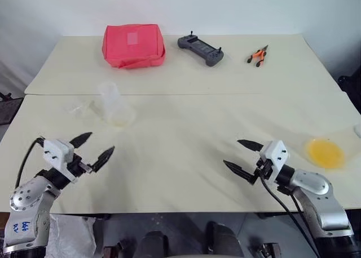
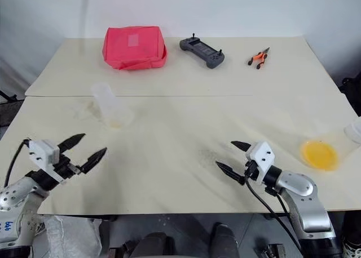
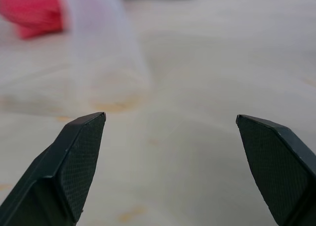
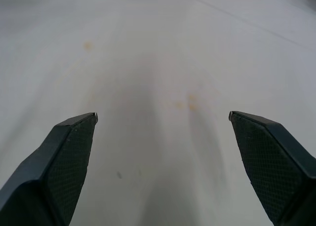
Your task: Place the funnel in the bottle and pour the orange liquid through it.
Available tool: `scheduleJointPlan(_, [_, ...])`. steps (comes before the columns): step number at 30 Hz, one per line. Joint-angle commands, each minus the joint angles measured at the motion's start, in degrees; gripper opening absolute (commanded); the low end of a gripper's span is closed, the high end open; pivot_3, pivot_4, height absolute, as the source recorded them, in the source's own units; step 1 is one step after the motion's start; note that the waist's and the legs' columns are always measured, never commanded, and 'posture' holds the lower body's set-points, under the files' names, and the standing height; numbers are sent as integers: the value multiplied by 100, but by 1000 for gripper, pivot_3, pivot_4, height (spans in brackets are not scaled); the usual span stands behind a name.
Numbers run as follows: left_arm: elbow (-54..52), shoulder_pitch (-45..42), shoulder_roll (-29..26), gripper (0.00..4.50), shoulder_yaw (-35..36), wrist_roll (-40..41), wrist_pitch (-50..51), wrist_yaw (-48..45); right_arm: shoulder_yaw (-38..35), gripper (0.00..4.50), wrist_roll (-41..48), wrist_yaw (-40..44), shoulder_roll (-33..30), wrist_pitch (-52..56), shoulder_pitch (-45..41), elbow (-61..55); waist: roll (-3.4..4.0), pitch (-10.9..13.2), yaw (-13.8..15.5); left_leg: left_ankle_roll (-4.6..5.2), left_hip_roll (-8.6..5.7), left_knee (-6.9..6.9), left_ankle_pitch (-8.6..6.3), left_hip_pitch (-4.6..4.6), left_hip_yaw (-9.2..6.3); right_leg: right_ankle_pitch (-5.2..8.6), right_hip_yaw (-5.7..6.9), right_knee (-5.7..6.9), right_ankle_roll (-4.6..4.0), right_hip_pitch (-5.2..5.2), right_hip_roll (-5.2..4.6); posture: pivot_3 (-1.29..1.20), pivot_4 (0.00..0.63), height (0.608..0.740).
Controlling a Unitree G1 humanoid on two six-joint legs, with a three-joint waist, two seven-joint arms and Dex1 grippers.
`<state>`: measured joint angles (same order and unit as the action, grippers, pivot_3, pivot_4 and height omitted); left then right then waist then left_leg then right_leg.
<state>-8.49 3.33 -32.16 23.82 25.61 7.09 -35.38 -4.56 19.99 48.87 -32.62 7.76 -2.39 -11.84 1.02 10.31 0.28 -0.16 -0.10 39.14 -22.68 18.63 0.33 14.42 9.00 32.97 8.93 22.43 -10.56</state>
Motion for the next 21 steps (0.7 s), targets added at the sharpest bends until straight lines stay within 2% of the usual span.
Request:
scheduleJointPlan(1, [-84, -397, 16, 4500, 99, 10, 303, 498, 138, 4478, 236, 154, -18, 145, -245, -378, -1, 1, 18, 0, 0, 1, 0, 0, 0, 0, 0, 1, -1, 0, 1, 0, 150, 740])
scheduleJointPlan(8, [795, -1487, 30, 4500, -250, -324, 156, 666, 253, 4478, 286, 70, 78, 297, -746, -449, -5, 2, 46, 0, -1, 2, 0, 6, 4, -1, 1, -1, -1, 6, 4, 0, 150, 740])
scheduleJointPlan(21, [2619, -3098, -50, 4500, -813, -727, -618, 2, 300, 4478, 256, -59, 138, 369, -696, -683, -11, 5, 52, -1, -2, 6, 0, 23, 6, -4, 6, -5, 4, 17, 7, 0, 150, 740])
